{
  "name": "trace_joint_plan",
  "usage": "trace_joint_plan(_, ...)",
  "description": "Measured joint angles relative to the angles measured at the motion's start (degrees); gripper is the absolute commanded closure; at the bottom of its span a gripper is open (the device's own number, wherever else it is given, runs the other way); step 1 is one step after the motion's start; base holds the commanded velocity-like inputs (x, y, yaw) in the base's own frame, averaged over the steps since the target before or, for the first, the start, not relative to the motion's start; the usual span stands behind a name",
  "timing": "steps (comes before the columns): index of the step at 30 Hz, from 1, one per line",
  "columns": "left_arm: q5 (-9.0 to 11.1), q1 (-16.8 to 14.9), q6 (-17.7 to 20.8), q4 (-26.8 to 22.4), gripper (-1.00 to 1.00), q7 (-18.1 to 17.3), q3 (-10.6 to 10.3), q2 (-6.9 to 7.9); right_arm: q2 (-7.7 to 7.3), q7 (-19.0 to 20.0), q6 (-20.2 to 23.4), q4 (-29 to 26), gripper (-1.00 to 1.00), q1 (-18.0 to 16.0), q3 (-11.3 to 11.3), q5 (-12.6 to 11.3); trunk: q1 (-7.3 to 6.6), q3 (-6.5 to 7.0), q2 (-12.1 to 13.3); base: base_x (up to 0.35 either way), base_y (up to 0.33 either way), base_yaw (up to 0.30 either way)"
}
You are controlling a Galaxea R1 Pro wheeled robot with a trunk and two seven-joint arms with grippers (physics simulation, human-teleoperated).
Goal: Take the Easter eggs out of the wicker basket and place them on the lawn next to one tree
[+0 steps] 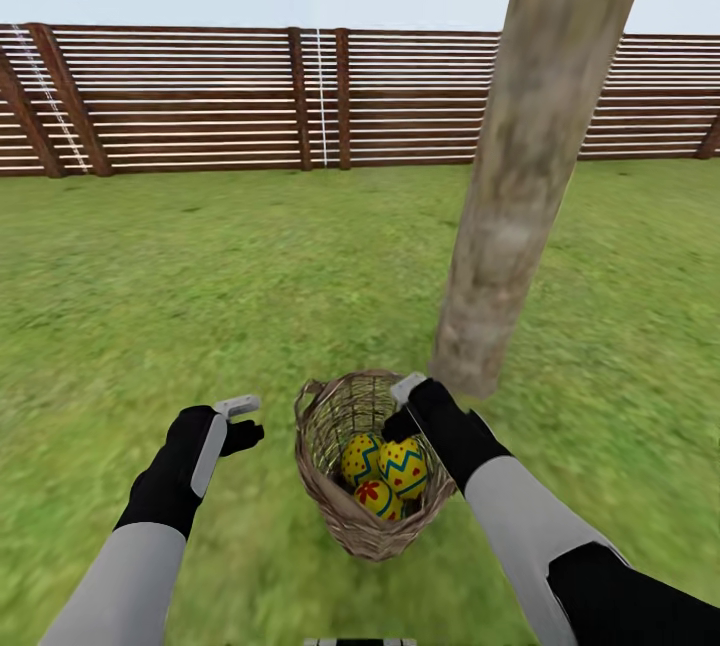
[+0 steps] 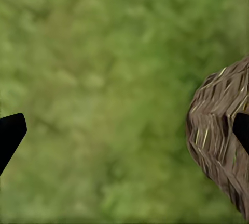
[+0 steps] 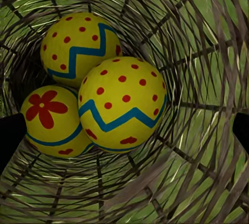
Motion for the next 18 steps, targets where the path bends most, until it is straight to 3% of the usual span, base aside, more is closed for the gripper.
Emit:
trace_joint_plan(14, 0.0, 0.0, 0.0, -0.1, -1.00, 0.0, 0.0, 0.00, 0.00, -1.9, -0.7, -1.1, -1.00, -0.2, -0.2, -0.1, 0.36, -3.10, -0.2, 0.000, 0.000, 0.000)
trace_joint_plan(18, 0.0, 0.0, 0.0, -0.1, -1.00, 0.0, 0.0, 0.00, 0.00, -3.5, -3.0, -1.1, -1.00, -0.2, -0.2, -2.0, 0.46, -3.99, -0.2, 0.000, 0.000, 0.000)
